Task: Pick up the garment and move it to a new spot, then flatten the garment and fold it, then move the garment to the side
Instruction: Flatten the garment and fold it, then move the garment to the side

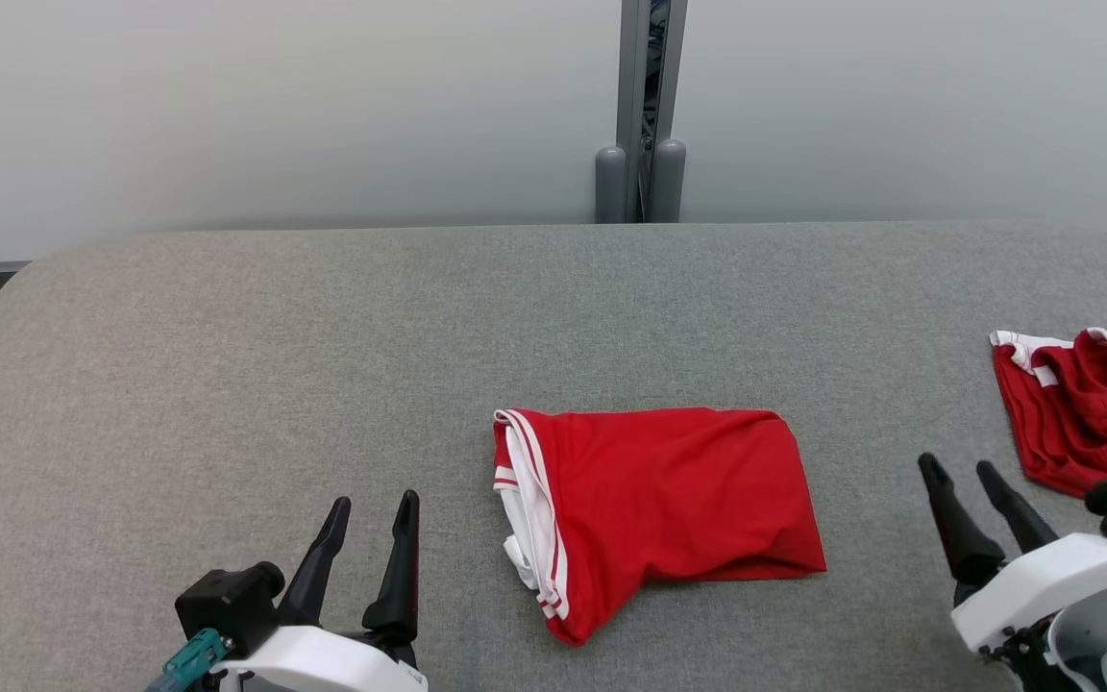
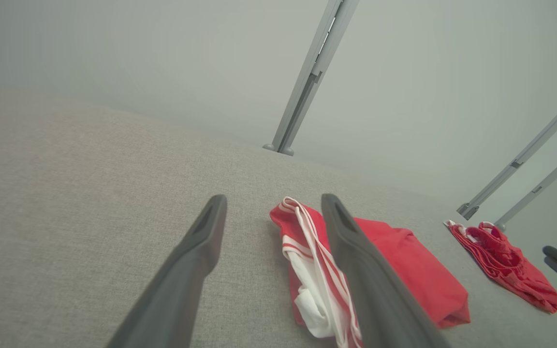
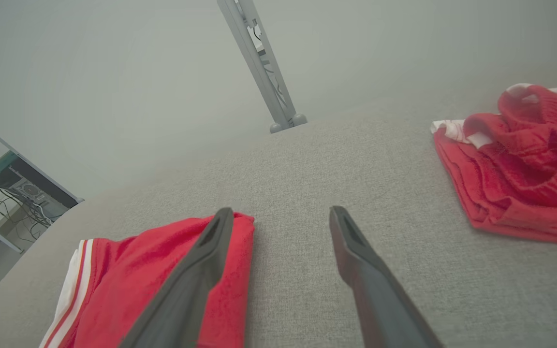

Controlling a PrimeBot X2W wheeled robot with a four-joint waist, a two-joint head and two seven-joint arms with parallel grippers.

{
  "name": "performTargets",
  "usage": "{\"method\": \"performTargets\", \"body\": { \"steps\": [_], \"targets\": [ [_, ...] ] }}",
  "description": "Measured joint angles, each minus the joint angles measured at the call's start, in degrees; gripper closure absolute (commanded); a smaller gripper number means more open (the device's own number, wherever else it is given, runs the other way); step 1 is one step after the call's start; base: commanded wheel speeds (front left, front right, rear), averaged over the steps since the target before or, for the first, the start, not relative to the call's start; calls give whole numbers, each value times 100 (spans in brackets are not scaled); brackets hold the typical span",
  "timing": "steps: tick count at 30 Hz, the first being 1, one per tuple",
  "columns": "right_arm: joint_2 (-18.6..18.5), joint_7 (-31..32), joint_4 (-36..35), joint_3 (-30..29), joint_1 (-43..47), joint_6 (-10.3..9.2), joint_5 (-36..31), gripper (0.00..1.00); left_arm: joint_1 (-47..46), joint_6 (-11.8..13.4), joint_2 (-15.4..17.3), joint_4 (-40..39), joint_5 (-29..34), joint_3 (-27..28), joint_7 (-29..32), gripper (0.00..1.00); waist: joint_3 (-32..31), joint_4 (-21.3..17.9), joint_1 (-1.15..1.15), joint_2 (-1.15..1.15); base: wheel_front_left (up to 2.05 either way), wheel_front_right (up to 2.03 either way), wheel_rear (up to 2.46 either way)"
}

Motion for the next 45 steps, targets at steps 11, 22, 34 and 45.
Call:
{"method": "performTargets", "body": {
  "steps": [11, 22, 34, 45],
  "targets": [
    [420, 382, -276, -111, 225, 0, -598, 0, -44, 56, 59, -24, 75, -35, 32, 0, -47, 142, 0, 0, 0, 0, 0],
    [450, 588, 780, -89, -398, 0, -939, 0, -180, 96, 65, -77, 99, -46, 47, 0, 72, 429, 0, 0, 0, 0, 0],
    [312, 854, 2029, 149, -1108, 0, -197, 0, -300, 97, 59, -134, 138, -14, 3, 0, 352, 983, 0, 0, 0, 0, 0],
    [244, 705, 2354, 565, -1390, 0, 302, 100, -300, 114, 57, -143, 135, 59, -53, 0, 451, 1019, 0, 0, 0, 0, 0]
  ]
}}
